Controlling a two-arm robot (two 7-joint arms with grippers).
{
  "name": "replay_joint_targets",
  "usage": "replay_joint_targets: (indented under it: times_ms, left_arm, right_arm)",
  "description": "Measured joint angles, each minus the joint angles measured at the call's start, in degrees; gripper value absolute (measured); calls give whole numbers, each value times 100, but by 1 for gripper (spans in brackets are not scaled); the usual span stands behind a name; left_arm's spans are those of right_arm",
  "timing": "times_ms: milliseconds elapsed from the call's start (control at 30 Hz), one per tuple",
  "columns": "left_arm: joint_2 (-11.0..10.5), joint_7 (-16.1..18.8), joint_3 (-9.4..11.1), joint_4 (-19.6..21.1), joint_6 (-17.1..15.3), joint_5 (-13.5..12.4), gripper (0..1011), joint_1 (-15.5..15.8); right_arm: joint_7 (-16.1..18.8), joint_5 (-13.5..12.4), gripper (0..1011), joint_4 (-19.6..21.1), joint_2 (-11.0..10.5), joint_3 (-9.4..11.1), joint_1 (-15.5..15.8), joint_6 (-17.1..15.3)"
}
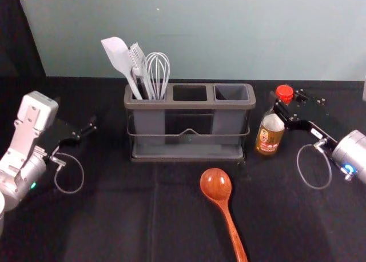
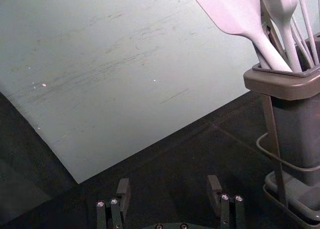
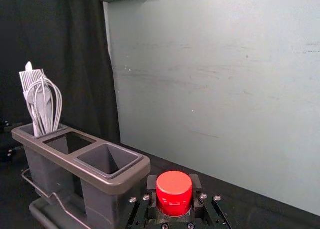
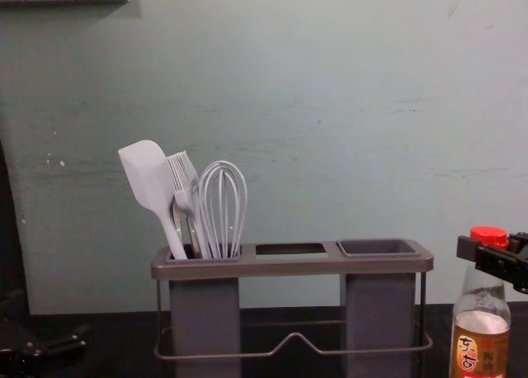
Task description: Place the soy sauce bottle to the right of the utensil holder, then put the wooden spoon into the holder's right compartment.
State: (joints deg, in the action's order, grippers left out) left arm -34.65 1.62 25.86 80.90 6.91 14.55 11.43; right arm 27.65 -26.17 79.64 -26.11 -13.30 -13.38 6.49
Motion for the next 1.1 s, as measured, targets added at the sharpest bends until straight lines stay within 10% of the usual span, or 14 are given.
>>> replay_joint_targets:
  times_ms: [1100]
  left_arm:
    - [0,0,0,0,0,0,1005,0]
  right_arm:
    - [342,-29,448,-360,-40,-252,-327,148]
